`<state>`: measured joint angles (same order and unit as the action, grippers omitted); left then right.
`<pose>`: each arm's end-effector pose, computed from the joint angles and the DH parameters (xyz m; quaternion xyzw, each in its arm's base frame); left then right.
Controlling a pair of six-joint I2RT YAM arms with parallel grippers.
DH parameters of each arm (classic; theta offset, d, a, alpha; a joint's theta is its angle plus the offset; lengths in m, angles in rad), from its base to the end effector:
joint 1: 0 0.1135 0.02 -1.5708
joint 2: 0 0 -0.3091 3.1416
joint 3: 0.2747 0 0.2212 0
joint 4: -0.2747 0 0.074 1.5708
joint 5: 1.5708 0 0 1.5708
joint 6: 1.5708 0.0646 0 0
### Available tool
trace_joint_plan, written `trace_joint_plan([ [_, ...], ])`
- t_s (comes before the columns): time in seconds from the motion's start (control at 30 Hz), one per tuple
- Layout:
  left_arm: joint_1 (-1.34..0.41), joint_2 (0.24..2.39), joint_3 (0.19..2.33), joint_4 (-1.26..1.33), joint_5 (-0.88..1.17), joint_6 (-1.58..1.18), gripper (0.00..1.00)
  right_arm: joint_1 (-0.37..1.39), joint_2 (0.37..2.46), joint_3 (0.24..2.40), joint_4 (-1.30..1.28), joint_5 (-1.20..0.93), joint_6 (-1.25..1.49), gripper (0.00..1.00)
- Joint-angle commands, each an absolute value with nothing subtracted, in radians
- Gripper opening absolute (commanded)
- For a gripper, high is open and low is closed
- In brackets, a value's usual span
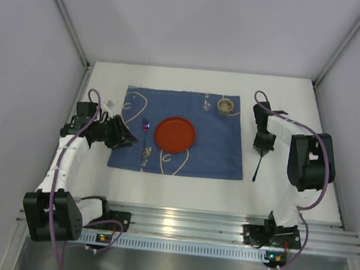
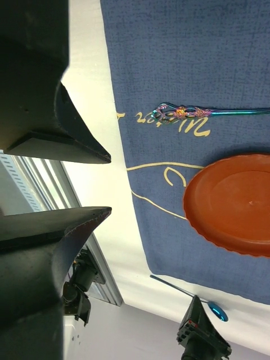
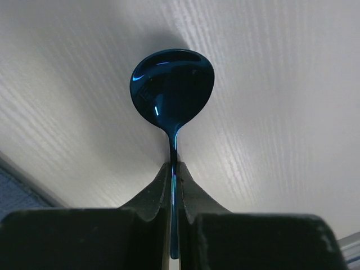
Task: Set the dinner table for one person
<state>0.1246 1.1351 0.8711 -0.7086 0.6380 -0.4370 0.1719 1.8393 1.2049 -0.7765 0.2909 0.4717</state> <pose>0.1850 -0.0156 0.2921 -0.1627 0.8975 -0.3396 0.2298 0.3290 0.0383 0.1995 0.1587 0.9735 -0.1121 0.1207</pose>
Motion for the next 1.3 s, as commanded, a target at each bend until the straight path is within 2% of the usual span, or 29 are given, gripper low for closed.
trace_joint_plan([
  [0.0,0.13,1.104,0.861,-0.707,0.652,-0.425,0.41,0.242,1.768,1.23,-0.828,0.507,0.428,0.0],
  [0.1,0.129,1.097,0.856,-0.695,0.663,-0.434,0.41,0.311,1.705,1.34,-0.925,0.584,0.419,0.0],
  [0.2,0.124,1.094,0.861,-0.692,0.672,-0.439,0.41,0.396,1.661,1.452,-0.997,0.572,0.432,0.0],
  [0.37,0.106,1.083,0.87,-0.71,0.649,-0.436,0.43,0.531,1.695,1.598,-1.011,0.361,0.503,0.0],
  [0.53,0.089,1.054,0.847,-0.724,0.617,-0.417,0.48,0.63,1.885,1.719,-0.974,0.264,0.546,0.0],
  [0.77,0.089,1.016,0.845,-0.753,0.58,-0.411,0.52,0.647,2.167,1.888,-0.98,0.249,0.558,0.0],
  [0.93,0.089,0.999,0.839,-0.746,0.584,-0.411,0.58,0.643,2.25,1.933,-0.985,0.252,0.575,0.0],
  [1.13,0.087,0.992,0.838,-0.744,0.591,-0.41,0.59,0.638,2.286,1.96,-0.994,0.271,0.606,0.0],
  [1.17,0.084,0.994,0.838,-0.741,0.592,-0.41,0.59,0.638,2.286,1.96,-0.994,0.272,0.615,0.01],
  [1.2,0.083,0.993,0.838,-0.741,0.591,-0.41,0.59,0.638,2.28,1.962,-0.994,0.273,0.62,0.09],
  [1.23,0.08,0.994,0.838,-0.741,0.594,-0.41,0.59,0.64,2.273,1.96,-0.999,0.272,0.624,0.2],
  [1.27,0.078,0.997,0.836,-0.742,0.592,-0.41,0.59,0.64,2.26,1.959,-1.0,0.273,0.633,0.41],
])
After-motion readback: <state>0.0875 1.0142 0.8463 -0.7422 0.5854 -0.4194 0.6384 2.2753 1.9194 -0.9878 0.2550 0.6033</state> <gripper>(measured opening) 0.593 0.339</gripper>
